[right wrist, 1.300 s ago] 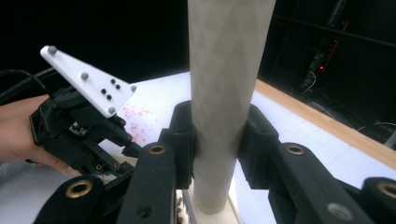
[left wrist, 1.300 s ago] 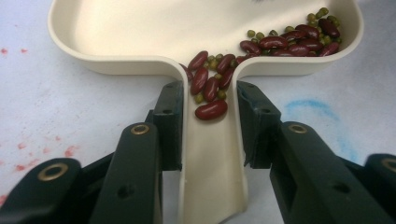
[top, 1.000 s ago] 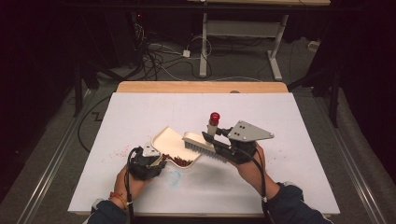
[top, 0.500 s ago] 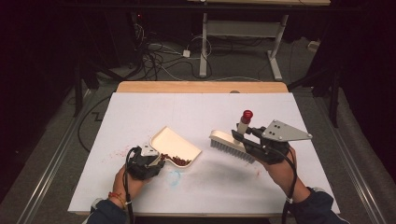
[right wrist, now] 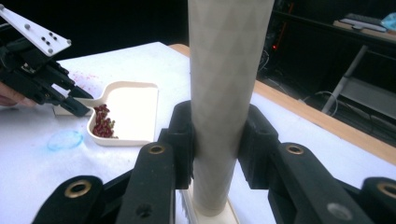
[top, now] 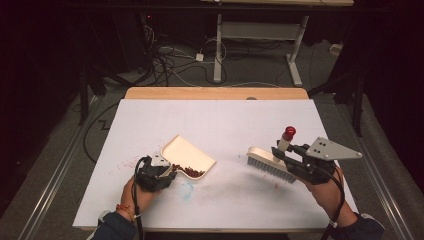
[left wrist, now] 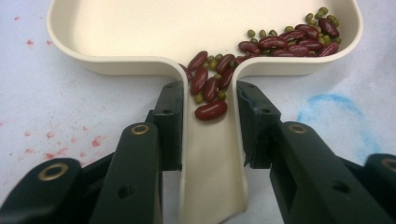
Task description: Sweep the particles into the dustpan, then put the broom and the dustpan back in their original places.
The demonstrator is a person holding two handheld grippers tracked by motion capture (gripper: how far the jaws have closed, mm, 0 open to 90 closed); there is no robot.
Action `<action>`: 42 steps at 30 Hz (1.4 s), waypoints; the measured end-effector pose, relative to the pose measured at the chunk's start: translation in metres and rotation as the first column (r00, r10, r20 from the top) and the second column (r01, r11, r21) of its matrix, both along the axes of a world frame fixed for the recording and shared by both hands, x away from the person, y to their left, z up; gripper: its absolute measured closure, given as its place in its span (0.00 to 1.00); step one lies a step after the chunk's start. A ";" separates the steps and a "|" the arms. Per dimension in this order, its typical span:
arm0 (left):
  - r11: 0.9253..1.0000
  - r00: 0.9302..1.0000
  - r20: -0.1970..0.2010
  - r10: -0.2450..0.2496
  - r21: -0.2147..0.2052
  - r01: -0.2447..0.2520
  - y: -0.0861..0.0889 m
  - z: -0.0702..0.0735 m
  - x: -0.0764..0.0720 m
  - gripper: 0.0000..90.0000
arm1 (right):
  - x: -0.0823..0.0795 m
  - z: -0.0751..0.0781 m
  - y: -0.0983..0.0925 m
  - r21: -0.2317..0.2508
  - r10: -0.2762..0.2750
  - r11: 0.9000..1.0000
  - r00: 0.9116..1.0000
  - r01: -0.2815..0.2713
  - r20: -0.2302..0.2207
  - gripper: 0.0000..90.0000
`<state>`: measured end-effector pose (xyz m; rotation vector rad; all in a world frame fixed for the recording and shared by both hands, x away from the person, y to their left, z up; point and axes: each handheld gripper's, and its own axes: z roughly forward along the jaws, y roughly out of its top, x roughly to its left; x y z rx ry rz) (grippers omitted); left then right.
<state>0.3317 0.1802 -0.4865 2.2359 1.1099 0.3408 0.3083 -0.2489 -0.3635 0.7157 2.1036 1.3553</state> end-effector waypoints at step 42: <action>0.954 0.955 0.012 0.296 -0.053 -0.295 0.020 -0.007 0.029 0.66 | 0.053 -0.014 -0.048 -0.079 -0.018 0.997 0.984 0.004 -0.178 0.72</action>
